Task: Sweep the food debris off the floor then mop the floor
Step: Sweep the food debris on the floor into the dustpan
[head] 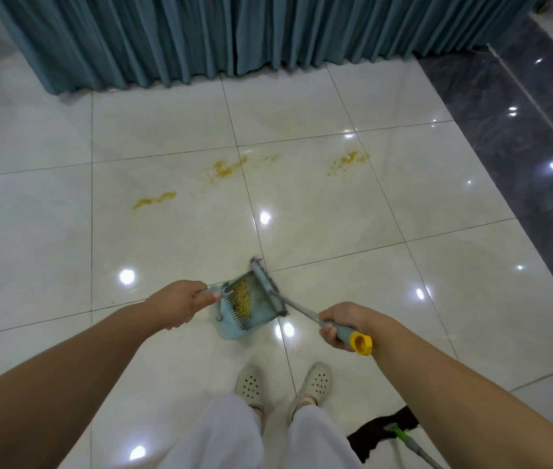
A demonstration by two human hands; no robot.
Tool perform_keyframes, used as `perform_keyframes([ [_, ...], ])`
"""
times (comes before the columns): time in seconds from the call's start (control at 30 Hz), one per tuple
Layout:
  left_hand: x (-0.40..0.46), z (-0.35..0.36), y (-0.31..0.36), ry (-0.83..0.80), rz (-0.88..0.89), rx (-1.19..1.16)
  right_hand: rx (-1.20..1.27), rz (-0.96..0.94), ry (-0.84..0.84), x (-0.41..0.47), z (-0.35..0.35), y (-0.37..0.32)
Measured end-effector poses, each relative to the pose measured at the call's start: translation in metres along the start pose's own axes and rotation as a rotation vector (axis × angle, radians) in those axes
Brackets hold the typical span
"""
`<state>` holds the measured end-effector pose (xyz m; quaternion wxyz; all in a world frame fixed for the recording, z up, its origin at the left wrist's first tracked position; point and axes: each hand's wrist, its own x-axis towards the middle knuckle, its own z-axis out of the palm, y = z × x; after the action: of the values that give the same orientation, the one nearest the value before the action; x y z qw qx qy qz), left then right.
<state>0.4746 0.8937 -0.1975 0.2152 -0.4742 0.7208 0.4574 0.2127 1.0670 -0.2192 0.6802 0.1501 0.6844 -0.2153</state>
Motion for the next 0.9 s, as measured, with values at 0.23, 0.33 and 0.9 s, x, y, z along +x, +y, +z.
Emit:
perform_keyframes([
  [0.23, -0.002, -0.005, 0.002, 0.005, -0.013, 0.024, 0.138, -0.004, -0.129, -0.021, -0.002, 0.005],
  [0.33, -0.007, -0.006, -0.002, 0.073, -0.02, -0.022, 0.129, -0.013, -0.115, -0.025, -0.009, 0.005],
  [0.9, -0.026, -0.005, -0.026, 0.176, -0.101, 0.116, -0.009, -0.01, 0.032, 0.004, 0.015, 0.004],
])
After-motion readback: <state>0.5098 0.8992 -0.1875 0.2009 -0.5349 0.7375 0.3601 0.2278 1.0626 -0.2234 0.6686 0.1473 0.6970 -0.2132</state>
